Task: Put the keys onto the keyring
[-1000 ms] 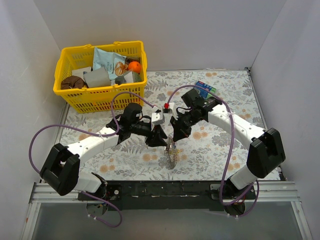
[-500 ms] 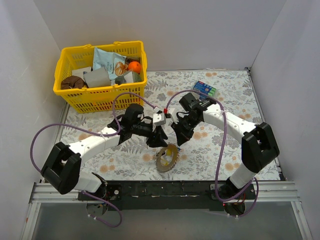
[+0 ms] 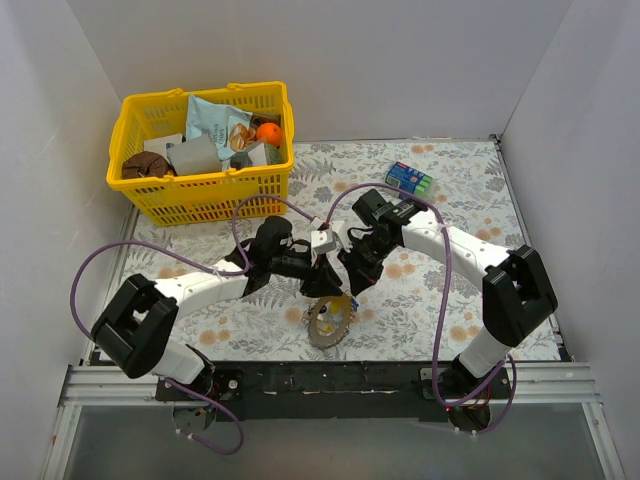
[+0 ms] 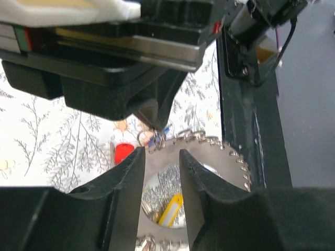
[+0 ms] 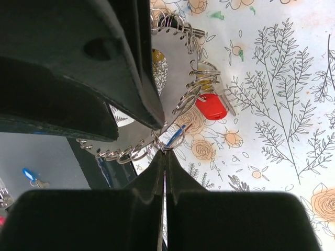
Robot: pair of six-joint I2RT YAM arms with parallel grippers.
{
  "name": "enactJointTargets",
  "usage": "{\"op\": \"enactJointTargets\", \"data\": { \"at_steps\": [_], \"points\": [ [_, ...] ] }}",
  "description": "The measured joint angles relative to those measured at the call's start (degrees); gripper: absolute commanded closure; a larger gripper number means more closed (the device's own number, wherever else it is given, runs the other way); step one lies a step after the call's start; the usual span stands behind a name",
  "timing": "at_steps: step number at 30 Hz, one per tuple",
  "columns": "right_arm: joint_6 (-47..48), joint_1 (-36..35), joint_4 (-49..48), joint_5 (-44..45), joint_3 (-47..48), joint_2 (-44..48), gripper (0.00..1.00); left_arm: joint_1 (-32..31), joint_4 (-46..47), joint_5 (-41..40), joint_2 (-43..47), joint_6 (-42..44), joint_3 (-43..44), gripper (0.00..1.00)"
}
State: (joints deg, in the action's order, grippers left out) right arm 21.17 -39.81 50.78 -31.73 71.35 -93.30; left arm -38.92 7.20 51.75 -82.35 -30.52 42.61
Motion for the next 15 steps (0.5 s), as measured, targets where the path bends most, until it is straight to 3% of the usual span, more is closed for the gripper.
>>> {"op": "enactJointTargets", "data": {
  "at_steps": [7, 15],
  "points": [
    [0.0, -0.1, -0.9, -1.7, -0.1, 0.2, 0.99, -0.4, 17.3, -3.4, 0.4, -11.0, -8.5, 0.65],
    [0.0, -0.1, -1.9, -2.7, -1.1, 0.3, 0.99, -0.3, 28.7, -5.4, 0.3, -19.8, -12.2, 0.67]
  ]
}}
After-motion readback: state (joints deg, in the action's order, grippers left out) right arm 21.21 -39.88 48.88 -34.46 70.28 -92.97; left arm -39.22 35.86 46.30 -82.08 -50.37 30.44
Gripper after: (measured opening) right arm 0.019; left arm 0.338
